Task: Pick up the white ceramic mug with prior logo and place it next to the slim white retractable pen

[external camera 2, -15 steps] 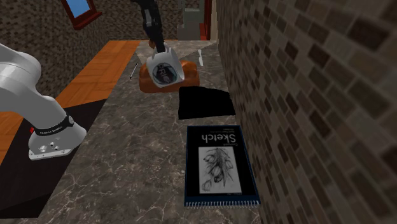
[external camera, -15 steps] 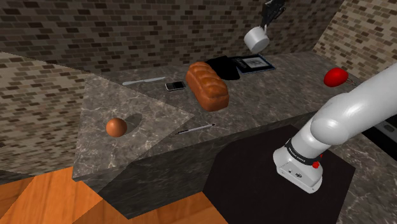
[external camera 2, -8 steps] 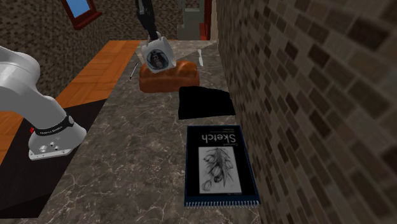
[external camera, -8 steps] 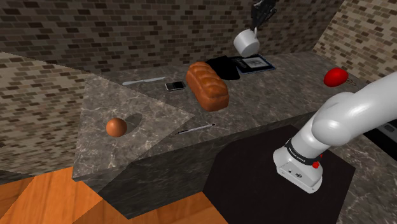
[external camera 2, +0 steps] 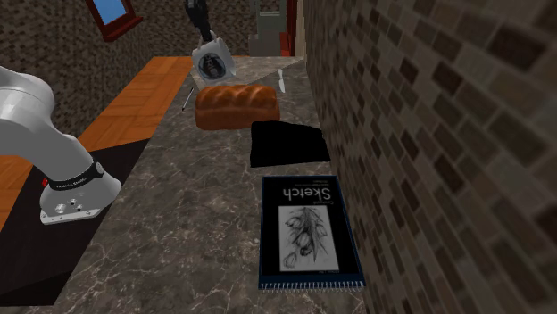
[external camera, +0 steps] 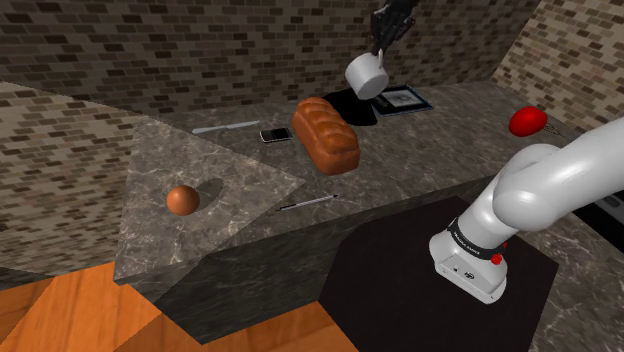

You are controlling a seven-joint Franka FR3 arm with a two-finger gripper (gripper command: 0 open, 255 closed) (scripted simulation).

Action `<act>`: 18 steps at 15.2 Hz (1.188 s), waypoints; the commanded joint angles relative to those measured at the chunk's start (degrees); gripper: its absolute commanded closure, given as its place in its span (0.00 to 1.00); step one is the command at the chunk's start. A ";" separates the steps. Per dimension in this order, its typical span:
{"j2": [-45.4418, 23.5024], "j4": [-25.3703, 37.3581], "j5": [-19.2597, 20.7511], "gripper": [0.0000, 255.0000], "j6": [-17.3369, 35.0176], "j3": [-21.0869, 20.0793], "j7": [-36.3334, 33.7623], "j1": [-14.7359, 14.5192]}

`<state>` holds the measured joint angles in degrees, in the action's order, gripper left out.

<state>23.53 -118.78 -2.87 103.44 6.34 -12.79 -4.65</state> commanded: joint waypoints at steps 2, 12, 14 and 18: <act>0.09 -0.42 -0.64 1.00 0.63 -3.16 -4.34 -1.39; -3.61 2.87 -2.15 1.00 2.01 -13.38 -18.33 -5.89; -5.06 4.31 -2.15 1.00 2.22 -15.39 -21.16 -6.72; -8.67 7.98 -1.65 1.00 2.47 -19.33 -26.90 -8.36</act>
<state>15.85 -111.48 -4.68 105.51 -12.14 -38.40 -12.67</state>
